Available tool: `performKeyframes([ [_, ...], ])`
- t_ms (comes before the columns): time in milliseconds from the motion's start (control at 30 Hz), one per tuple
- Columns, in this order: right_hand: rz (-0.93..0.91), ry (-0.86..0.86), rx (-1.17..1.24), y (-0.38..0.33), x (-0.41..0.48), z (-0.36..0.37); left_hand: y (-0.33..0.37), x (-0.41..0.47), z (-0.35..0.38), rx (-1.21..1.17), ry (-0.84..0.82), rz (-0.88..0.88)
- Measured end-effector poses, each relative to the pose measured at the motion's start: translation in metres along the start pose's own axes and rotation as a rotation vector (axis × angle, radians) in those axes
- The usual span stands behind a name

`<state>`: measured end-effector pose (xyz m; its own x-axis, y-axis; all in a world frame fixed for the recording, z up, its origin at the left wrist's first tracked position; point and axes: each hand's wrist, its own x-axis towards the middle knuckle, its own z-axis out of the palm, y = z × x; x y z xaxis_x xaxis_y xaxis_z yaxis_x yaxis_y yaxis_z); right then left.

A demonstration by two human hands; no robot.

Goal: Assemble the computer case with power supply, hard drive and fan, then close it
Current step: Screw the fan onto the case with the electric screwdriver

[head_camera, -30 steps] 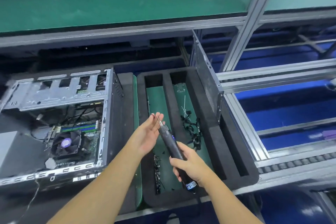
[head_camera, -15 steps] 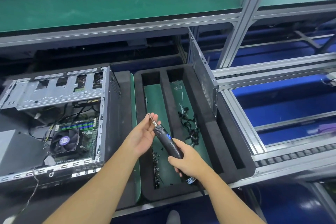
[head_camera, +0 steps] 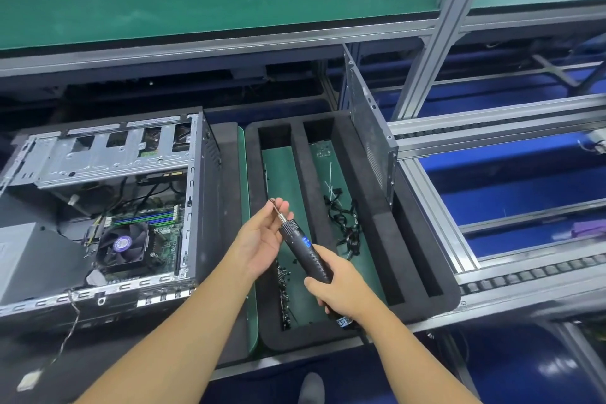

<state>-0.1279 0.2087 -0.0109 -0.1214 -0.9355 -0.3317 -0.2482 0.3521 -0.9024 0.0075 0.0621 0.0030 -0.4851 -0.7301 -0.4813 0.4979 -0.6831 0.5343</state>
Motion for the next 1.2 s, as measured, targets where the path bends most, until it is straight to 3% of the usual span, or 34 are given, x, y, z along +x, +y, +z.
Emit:
performKeyframes([
  [700,-0.03,-0.008,-0.047,-0.008,-0.006,0.002,0.004,-0.001,-0.003,0.08,0.036,0.038],
  [867,-0.058,0.001,-0.109,-0.014,-0.001,0.005,0.006,-0.003,0.002,0.029,0.111,0.077],
  [1200,-0.061,-0.005,-0.001,-0.02,0.002,0.011,0.007,-0.009,0.008,-0.166,0.063,0.165],
])
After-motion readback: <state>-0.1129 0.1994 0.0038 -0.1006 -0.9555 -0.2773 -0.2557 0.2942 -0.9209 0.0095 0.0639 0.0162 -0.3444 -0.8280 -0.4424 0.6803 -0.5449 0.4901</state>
